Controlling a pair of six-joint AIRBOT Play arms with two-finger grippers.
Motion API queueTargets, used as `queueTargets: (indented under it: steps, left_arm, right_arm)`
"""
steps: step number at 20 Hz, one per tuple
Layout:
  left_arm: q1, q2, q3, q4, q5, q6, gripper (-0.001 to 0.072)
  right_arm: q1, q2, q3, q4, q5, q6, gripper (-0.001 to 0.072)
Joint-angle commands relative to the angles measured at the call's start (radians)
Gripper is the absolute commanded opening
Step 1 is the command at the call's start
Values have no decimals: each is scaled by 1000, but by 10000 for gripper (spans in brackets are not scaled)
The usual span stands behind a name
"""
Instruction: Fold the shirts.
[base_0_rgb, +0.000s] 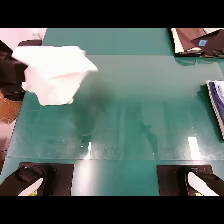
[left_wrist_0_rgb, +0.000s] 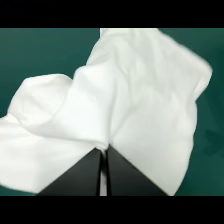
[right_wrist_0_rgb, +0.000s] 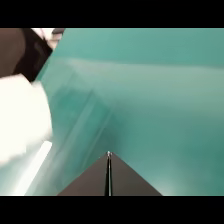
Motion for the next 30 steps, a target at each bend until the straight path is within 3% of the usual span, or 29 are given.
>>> queueTargets:
  steps: [1, 3, 7, 9, 11, 15, 19, 21, 24, 28, 30]
  left_arm:
    - [-204, -159, 112, -8, 45, 6, 21]
    - [-307, -302, 119, -16, 63, 18, 23]
    - [-447, -585, 119, -158, 147, 127, 52]
    - [-462, -668, 121, -217, 225, 154, 625]
    - [-417, -680, 127, -208, 254, 153, 620]
    - [-171, -668, 138, -224, 158, 97, 620]
    - [-6, -668, 9, -455, 148, 125, 620]
    - [-6, -668, -99, -513, 202, 153, 620]
    - [-5, -671, -227, -620, 400, 186, 620]
    - [-6, -747, -230, -875, 547, 320, 620]
    - [-6, -801, -217, -901, 591, 329, 620]
  right_arm:
    - [-58, 47, 1, 0, -30, 0, 14]
    - [-112, 65, 1, 0, -17, 0, 14]
    - [-201, 70, 1, 0, 41, 0, 14]
    - [-221, 61, 1, -1, 76, 0, 14]
    - [-224, 49, 1, -1, 97, 0, 14]
    - [-204, 15, 1, 0, 112, 0, 14]
    - [-134, -30, 1, -7, 109, 0, 14]
    - [-108, -56, 1, -7, 109, 0, 14]
    - [-93, -87, 1, -6, 112, 0, 14]
    - [-93, -103, 0, -8, 142, 0, 14]
    - [-93, -103, -10, -9, 144, 0, 14]
